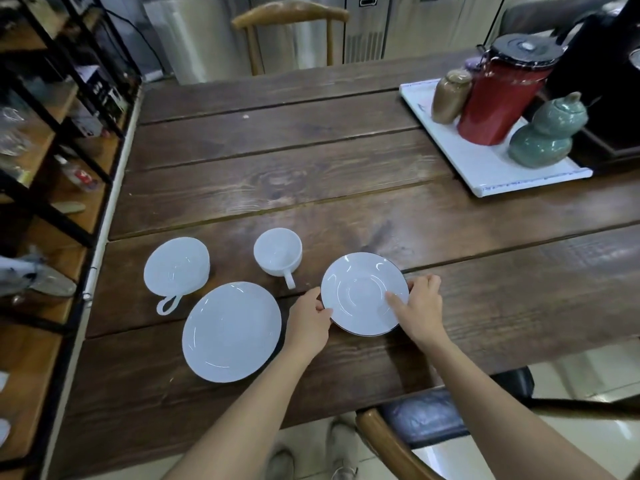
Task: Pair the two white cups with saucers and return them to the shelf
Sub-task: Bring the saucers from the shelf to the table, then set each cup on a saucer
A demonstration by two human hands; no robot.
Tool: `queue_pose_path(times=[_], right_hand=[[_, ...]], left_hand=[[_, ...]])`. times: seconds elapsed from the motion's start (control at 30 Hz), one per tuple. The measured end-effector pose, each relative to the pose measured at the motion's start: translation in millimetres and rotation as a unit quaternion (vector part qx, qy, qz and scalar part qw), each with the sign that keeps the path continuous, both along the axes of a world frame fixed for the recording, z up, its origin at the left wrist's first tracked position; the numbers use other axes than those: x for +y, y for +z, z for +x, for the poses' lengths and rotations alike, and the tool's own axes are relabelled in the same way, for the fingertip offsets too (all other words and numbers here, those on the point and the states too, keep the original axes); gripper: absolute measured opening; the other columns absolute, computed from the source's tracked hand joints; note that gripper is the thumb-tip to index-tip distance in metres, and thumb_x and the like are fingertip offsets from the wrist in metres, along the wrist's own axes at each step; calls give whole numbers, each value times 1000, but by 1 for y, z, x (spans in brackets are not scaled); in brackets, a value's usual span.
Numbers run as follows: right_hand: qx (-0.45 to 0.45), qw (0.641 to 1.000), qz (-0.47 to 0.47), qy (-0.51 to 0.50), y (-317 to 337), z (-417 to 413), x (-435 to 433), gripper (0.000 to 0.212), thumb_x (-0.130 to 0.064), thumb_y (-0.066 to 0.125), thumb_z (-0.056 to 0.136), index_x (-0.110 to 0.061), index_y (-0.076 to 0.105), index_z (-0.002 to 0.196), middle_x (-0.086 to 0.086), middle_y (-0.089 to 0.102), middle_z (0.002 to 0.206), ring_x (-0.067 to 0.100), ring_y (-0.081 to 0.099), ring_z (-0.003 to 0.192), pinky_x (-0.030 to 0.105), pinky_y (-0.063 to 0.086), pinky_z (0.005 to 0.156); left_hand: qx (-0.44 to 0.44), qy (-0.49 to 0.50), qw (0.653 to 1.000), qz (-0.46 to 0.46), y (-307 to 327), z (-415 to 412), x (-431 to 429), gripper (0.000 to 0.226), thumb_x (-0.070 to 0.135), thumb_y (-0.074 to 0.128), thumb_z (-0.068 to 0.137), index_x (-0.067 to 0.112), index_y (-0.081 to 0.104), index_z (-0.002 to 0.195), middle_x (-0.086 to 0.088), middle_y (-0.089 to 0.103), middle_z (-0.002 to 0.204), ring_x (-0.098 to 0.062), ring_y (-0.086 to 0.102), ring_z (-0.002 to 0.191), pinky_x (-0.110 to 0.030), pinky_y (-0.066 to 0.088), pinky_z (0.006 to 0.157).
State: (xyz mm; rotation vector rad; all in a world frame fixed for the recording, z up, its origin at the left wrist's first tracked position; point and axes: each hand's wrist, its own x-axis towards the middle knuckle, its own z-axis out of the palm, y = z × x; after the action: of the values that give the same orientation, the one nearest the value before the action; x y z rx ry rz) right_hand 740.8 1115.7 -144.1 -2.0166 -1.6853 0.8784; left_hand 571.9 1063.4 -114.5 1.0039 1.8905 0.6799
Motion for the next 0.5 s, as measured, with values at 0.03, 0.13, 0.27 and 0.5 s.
queue_pose_path(times=[0.03,0.13,0.27,0.5], right_hand=[[-5,1000,0,3,-1,0,0,40,-24,67,81,5,51,104,19,41,118,38,48,103,43,38,94],[-16,1000,0,6,-1,1,-1,41,-28,67,80,2,52,103,17,43,118,37,47,105,42,36,95],[-57,998,26,-22,9,-1,-1,36,-29,66,79,-3,54,101,13,47,113,31,44,108,39,28,95],[-30,993,117,4,43,-39,17,22,-12,57,86,0,54,105,16,52,113,33,46,109,36,26,93]], left_hand=[[6,2,1000,-3,-2,0,0,41,10,51,93,14,49,134,-6,65,105,-21,63,99,-32,50,89],[11,8,1000,-13,-3,-1,0,46,12,53,93,14,44,138,-4,62,106,-20,62,102,-29,47,89],[132,-40,990,14,15,-4,-4,33,18,51,94,13,55,126,-6,67,111,-22,62,101,-32,49,87],[273,30,882,382,37,-46,-10,20,-1,57,80,2,65,98,-13,67,93,-27,64,82,-27,48,64]])
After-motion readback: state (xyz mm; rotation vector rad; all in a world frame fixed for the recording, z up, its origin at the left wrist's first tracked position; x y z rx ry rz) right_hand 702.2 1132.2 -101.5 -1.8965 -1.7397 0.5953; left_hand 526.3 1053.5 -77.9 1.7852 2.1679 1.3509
